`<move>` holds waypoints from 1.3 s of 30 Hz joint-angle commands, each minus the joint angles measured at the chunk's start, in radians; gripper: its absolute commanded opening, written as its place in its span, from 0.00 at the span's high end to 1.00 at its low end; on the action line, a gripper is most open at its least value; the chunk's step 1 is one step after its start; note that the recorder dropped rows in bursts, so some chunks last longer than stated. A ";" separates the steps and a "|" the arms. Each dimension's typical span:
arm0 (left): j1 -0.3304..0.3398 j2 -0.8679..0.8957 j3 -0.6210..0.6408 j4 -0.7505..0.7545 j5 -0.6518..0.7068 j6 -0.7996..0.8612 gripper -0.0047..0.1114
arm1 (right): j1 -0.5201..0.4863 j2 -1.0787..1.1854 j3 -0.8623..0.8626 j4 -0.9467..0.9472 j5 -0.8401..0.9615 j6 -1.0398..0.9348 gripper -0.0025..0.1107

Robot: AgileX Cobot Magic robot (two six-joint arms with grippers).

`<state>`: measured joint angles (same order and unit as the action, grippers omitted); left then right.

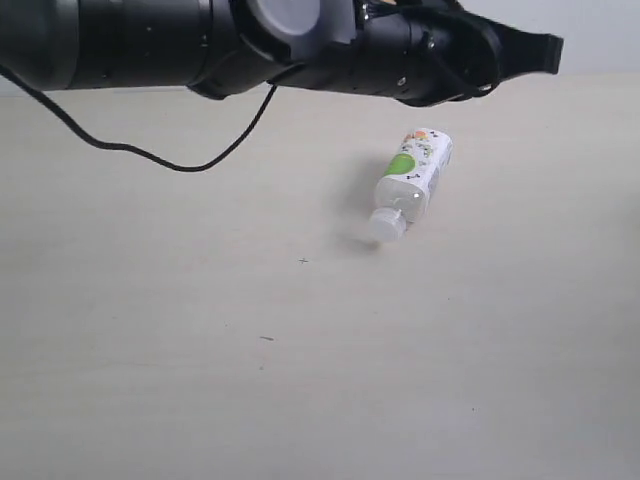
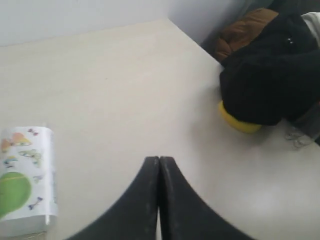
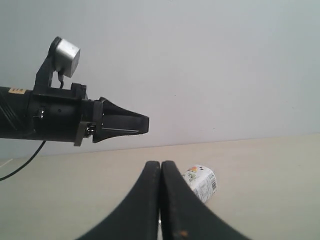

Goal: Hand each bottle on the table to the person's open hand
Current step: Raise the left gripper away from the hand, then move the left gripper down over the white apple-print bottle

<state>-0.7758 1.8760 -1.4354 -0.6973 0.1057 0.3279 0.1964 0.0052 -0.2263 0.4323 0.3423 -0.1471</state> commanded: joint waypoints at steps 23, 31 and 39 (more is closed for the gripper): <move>0.130 -0.049 0.320 0.191 -0.610 0.211 0.96 | 0.002 -0.005 0.002 -0.005 0.003 -0.007 0.97; 0.130 -0.049 0.461 0.303 -0.893 0.117 0.96 | 0.002 -0.005 0.002 -0.005 0.003 -0.007 0.97; 0.130 -0.047 0.540 0.471 -1.043 -0.061 0.96 | 0.002 -0.005 0.000 -0.005 0.002 -0.007 0.97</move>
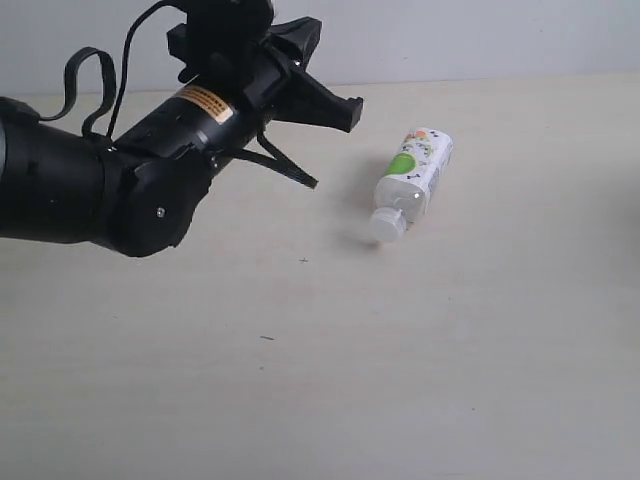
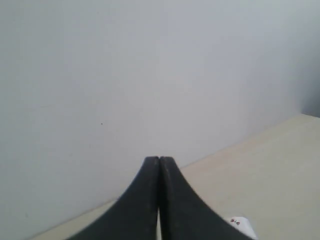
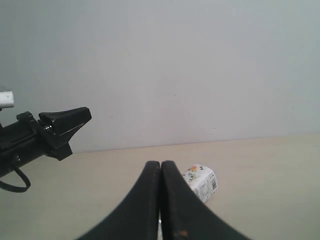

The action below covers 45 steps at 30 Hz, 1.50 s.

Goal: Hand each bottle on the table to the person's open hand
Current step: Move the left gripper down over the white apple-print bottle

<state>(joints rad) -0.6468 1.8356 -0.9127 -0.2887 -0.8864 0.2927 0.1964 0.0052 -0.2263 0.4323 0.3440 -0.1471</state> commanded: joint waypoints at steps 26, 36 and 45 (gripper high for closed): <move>0.126 0.059 0.095 0.426 -0.324 -0.324 0.96 | 0.002 -0.005 0.000 -0.005 0.000 -0.007 0.97; 0.126 0.059 0.095 0.429 -0.312 -0.316 0.96 | 0.002 -0.005 0.000 -0.005 0.000 -0.007 0.97; 0.126 0.059 0.090 0.428 -0.288 -0.316 0.96 | 0.002 -0.005 0.000 -0.005 0.000 -0.007 0.97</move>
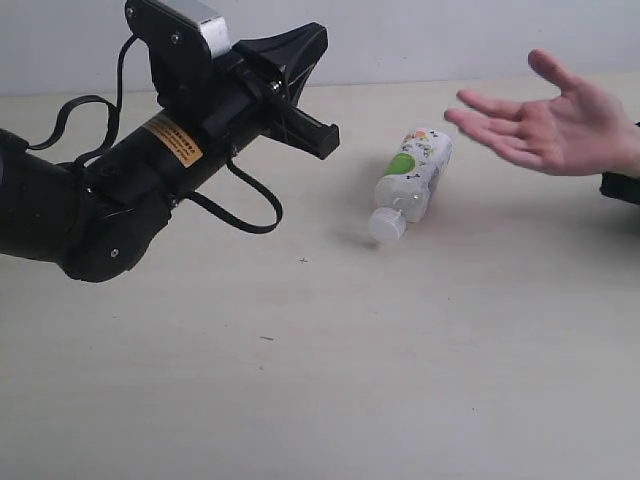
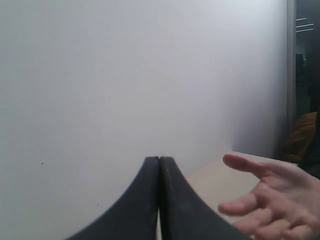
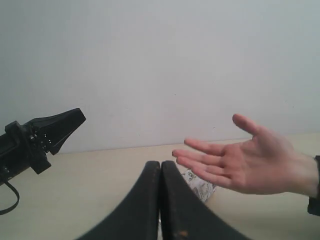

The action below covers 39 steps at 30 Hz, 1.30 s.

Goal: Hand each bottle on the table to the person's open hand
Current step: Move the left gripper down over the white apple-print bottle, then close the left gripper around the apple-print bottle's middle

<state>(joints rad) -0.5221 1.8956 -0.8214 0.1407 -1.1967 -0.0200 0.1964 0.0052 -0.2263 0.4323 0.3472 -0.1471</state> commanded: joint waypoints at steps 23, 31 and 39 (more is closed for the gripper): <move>-0.006 0.124 -0.745 -0.045 1.323 -0.044 0.60 | 0.002 -0.005 0.000 -0.005 -0.003 -0.007 0.97; -0.043 0.249 -0.841 -0.045 1.500 -0.042 0.43 | 0.002 -0.005 0.000 -0.005 -0.003 -0.007 0.97; -0.091 0.313 -0.841 -0.047 1.438 -0.086 0.43 | 0.002 -0.005 0.000 -0.005 -0.003 -0.007 0.97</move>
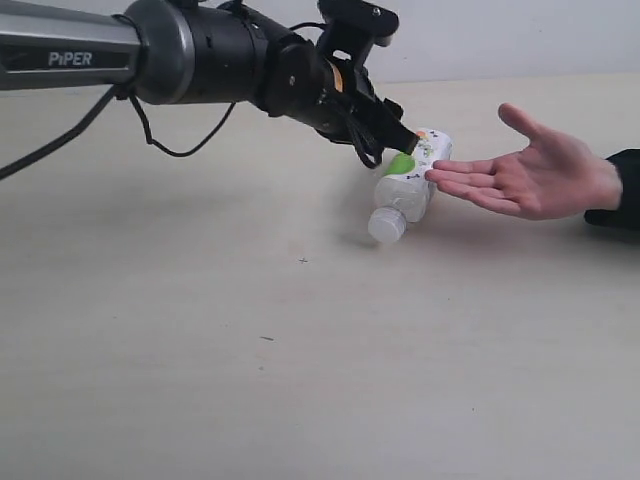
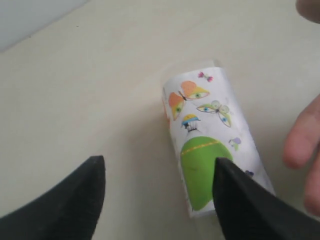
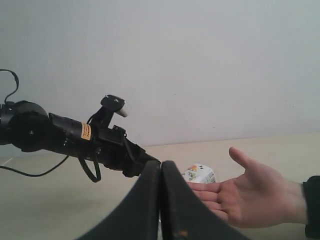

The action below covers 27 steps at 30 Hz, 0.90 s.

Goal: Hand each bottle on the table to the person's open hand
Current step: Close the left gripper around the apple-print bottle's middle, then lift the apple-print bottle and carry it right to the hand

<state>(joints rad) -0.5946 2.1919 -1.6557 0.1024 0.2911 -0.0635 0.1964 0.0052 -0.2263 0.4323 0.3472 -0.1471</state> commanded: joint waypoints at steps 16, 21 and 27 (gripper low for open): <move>-0.034 0.078 -0.007 -0.011 -0.150 -0.143 0.31 | 0.002 -0.005 0.001 -0.003 0.011 -0.007 0.97; -0.034 0.106 -0.007 -0.011 -0.154 -0.159 0.31 | 0.002 -0.005 0.001 -0.003 0.011 -0.007 0.97; -0.034 0.136 -0.007 -0.011 -0.158 -0.162 0.31 | 0.002 -0.005 0.001 -0.001 0.011 -0.007 0.97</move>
<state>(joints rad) -0.6265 2.3206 -1.6584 0.0939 0.1378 -0.2185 0.1964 0.0052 -0.2263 0.4323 0.3556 -0.1471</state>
